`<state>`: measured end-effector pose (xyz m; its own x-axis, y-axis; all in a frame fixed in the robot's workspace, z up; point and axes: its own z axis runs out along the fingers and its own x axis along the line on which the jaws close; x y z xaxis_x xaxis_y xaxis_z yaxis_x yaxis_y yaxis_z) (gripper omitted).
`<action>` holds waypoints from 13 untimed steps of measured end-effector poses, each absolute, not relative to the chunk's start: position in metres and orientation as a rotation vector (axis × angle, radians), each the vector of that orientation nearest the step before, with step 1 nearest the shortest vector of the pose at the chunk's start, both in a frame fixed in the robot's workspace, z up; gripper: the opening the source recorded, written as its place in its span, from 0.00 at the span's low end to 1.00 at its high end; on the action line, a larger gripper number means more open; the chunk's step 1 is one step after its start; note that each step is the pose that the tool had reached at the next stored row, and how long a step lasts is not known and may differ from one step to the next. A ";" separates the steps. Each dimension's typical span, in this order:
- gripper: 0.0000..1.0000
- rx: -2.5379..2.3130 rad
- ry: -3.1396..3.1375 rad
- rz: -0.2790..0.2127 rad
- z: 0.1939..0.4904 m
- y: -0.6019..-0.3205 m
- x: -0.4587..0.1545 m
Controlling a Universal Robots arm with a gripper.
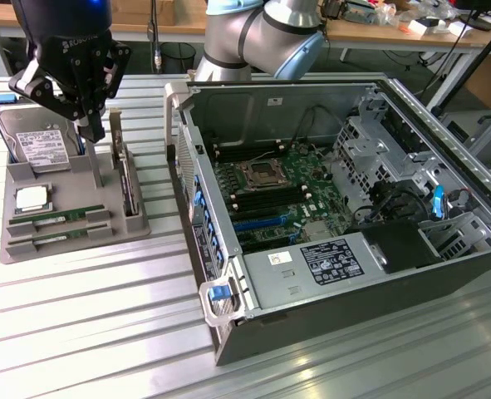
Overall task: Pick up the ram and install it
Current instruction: 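Pick up the ram and move it above insertion slot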
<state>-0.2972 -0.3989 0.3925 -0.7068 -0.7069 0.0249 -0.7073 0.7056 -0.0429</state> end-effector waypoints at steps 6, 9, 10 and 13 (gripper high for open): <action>0.11 1.247 -2.873 0.086 0.392 -0.399 -0.297; 0.11 1.287 -2.855 0.092 0.392 -0.399 -0.297; 0.11 1.304 -2.846 0.094 0.392 -0.399 -0.297; 0.11 1.345 -2.827 0.098 0.392 -0.399 -0.297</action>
